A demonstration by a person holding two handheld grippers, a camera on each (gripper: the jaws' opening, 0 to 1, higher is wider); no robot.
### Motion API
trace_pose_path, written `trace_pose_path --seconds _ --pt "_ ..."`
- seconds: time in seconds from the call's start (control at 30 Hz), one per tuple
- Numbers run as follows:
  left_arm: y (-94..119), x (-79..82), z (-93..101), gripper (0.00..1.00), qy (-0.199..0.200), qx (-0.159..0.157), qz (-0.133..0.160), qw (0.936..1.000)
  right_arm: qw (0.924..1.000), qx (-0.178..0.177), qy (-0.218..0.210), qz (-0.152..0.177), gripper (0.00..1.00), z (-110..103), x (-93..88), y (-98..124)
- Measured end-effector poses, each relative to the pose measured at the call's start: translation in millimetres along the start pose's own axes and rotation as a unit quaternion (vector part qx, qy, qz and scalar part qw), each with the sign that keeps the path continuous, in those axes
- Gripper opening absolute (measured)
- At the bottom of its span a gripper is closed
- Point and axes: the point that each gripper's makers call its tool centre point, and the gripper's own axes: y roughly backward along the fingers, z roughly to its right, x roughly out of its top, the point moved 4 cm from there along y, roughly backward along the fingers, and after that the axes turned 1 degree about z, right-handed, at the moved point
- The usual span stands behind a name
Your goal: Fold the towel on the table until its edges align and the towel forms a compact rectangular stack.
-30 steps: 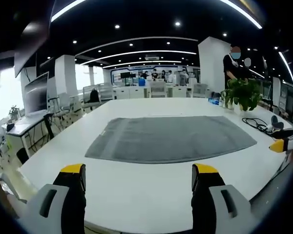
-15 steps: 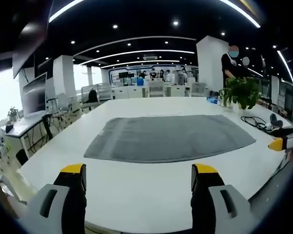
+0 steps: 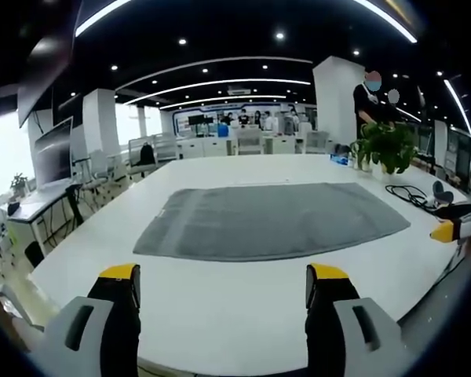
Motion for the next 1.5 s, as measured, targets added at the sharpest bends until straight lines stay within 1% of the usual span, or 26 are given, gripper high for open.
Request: trace_pose_path --seconds 0.37,0.57,0.7,0.73,0.77,0.8,0.87,0.93,1.0,1.03,1.1,1.13,1.2,1.23,1.27,1.37,1.47,1.5 --pt "1.0 0.9 0.3 0.89 -0.001 0.003 0.003 1.0000 1.0000 -0.002 0.000 0.001 0.80 0.5 0.3 0.3" --pt "0.4 -1.0 2.1 0.89 -0.005 -0.001 -0.003 1.0000 1.0000 -0.004 -0.002 -0.003 0.80 1.1 -0.6 0.7" --pt "0.0 -2.6 2.9 0.88 -0.004 -0.005 -0.011 0.9999 0.9999 -0.005 -0.003 -0.013 0.80 2.3 -2.1 0.8" --pt "2.8 0.8 6.9 0.88 -0.009 -0.009 -0.008 0.9999 0.9998 -0.006 -0.004 -0.016 0.80 3.0 -2.4 1.1" --pt "3.7 2.0 8.9 0.88 -0.010 -0.010 -0.010 0.9998 0.9998 -0.007 -0.004 -0.020 0.80 3.9 -2.3 1.6" --pt "3.8 2.2 9.5 0.88 -0.011 -0.012 -0.013 0.9998 0.9997 -0.008 -0.006 -0.021 0.80 5.5 -1.1 2.1" --pt "7.9 7.9 14.1 0.88 -0.026 -0.018 -0.013 0.9994 0.9996 -0.010 -0.017 -0.019 0.80 10.4 1.9 2.6" --pt "9.5 13.8 17.4 0.88 -0.044 -0.031 -0.015 0.9984 0.9995 -0.012 -0.022 -0.019 0.80 16.2 5.7 4.6" --pt "8.9 20.1 20.3 0.88 -0.044 -0.044 -0.012 0.9980 0.9993 -0.011 -0.033 -0.015 0.80 21.4 10.6 6.3" --pt "6.3 23.9 24.3 0.88 -0.042 -0.063 -0.015 0.9970 0.9992 -0.011 -0.035 -0.015 0.80 23.5 12.8 7.0" --pt "4.4 29.2 31.5 0.88 -0.050 -0.086 -0.024 0.9947 0.9993 -0.013 -0.034 -0.013 0.79 28.8 18.6 8.2" --pt "2.4 35.2 38.7 0.87 -0.062 -0.109 -0.018 0.9920 0.9993 -0.016 -0.032 -0.014 0.79 32.8 21.5 8.7" --pt "-0.6 40.7 49.7 0.83 -0.069 -0.139 -0.024 0.9875 0.9992 -0.015 -0.034 -0.014 0.79 39.0 26.6 9.4" --pt "-2.2 43.6 52.1 0.83 -0.073 -0.144 -0.022 0.9867 0.9992 -0.014 -0.034 -0.014 0.78 40.9 29.0 10.1" --pt "-4.8 47.9 57.5 0.83 -0.076 -0.156 -0.019 0.9846 0.9993 -0.013 -0.031 -0.015 0.77 43.0 31.3 10.8" --pt "-10.0 55.9 70.1 0.83 -0.077 -0.184 -0.021 0.9797 0.9996 -0.019 -0.020 -0.009 0.78 54.0 41.8 14.0" --pt "-13.7 65.5 85.1 0.83 -0.083 -0.215 -0.018 0.9729 0.9997 -0.021 -0.015 -0.001 0.79 62.2 52.6 17.3" --pt "-15.2 69.0 91.8 0.83 -0.089 -0.228 -0.019 0.9694 0.9998 -0.019 -0.009 0.002 0.79 63.9 56.2 18.0"
